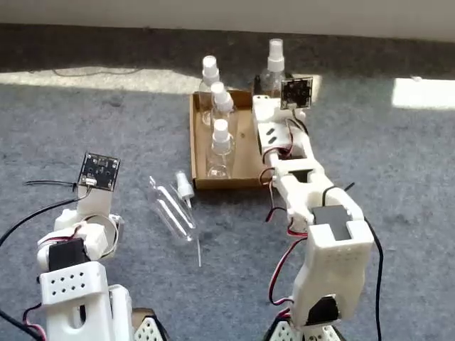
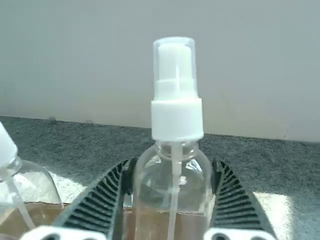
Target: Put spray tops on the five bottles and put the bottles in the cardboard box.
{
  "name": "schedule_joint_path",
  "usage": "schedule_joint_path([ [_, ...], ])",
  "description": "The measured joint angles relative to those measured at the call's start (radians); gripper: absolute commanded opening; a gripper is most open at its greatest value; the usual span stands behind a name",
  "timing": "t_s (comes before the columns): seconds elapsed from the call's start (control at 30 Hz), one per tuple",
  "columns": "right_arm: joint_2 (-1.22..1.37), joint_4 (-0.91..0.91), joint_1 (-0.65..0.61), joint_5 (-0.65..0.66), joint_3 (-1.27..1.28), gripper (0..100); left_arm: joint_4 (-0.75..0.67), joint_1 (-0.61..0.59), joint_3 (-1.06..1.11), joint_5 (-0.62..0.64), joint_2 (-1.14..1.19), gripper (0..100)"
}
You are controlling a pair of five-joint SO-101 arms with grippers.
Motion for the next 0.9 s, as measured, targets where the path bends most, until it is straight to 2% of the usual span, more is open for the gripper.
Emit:
schedule_joint_path([
  [0.2, 0.002, -0.012, 0.0, 0.0, 0.038, 24.2, 0.0, 0.0, 0.0, 0.0, 0.0, 16],
  [0.7, 0.002, -0.012, -0.003, 0.003, 0.038, 24.8, 0.0, 0.0, 0.0, 0.0, 0.0, 16],
  [0.9, 0.002, -0.012, -0.003, 0.074, 0.038, 24.9, 0.0, 0.0, 0.0, 0.0, 0.0, 16],
])
